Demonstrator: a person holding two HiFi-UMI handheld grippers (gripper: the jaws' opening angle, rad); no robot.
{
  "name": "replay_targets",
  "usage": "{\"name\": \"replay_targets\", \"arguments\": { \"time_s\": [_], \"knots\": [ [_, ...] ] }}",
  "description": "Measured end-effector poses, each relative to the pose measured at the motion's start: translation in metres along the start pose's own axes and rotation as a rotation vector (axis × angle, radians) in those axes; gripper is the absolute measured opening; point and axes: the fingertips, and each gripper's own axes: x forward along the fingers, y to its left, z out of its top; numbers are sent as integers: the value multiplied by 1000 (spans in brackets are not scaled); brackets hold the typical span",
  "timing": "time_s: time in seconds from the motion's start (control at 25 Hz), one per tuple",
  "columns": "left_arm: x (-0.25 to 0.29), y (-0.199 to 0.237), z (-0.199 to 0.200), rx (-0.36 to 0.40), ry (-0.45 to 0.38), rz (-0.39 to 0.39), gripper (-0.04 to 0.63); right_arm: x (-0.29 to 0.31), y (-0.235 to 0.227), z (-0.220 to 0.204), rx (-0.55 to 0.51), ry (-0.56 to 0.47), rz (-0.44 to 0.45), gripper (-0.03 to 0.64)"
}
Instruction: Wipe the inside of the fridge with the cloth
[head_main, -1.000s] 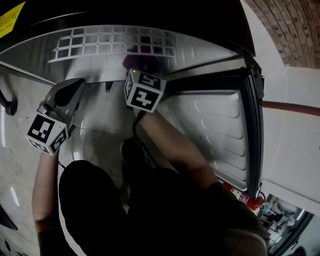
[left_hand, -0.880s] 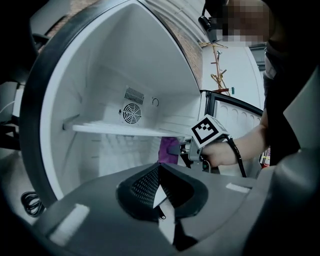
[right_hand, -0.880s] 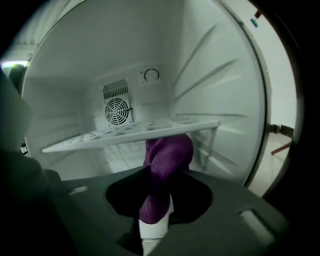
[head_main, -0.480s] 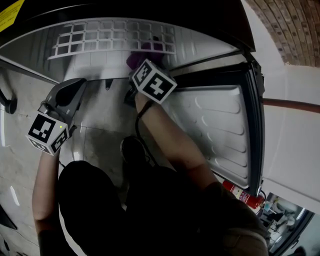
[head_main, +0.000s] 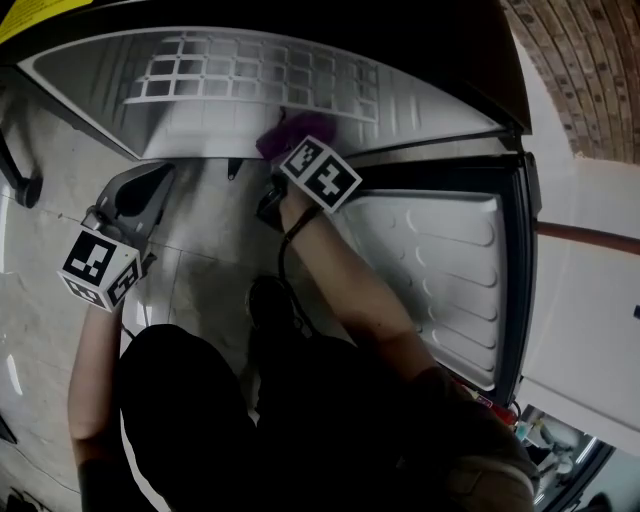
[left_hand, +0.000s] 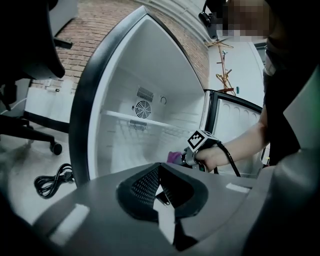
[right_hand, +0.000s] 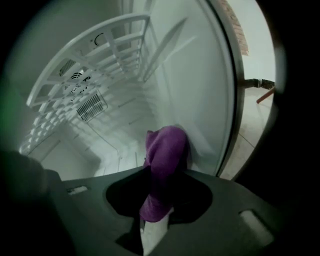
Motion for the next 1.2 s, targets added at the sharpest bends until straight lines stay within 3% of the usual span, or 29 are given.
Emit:
{"name": "replay_targets", "arguments": {
  "time_s": [0.28, 0.64, 1.0, 1.2],
  "knots": [
    [-30, 1, 8, -7, 15, 65, 17, -21, 45, -21, -182, 57, 122, 86],
    [-98, -39, 81, -90, 66, 130, 17, -96, 93, -35, -409, 241, 164, 86],
    [-161, -97, 188, -171, 46, 188, 17, -237, 132, -26, -565, 332, 198, 86],
    [-191, -140, 236, -189, 70, 139, 17, -327, 141, -1, -558, 350, 225, 86]
  ]
}}
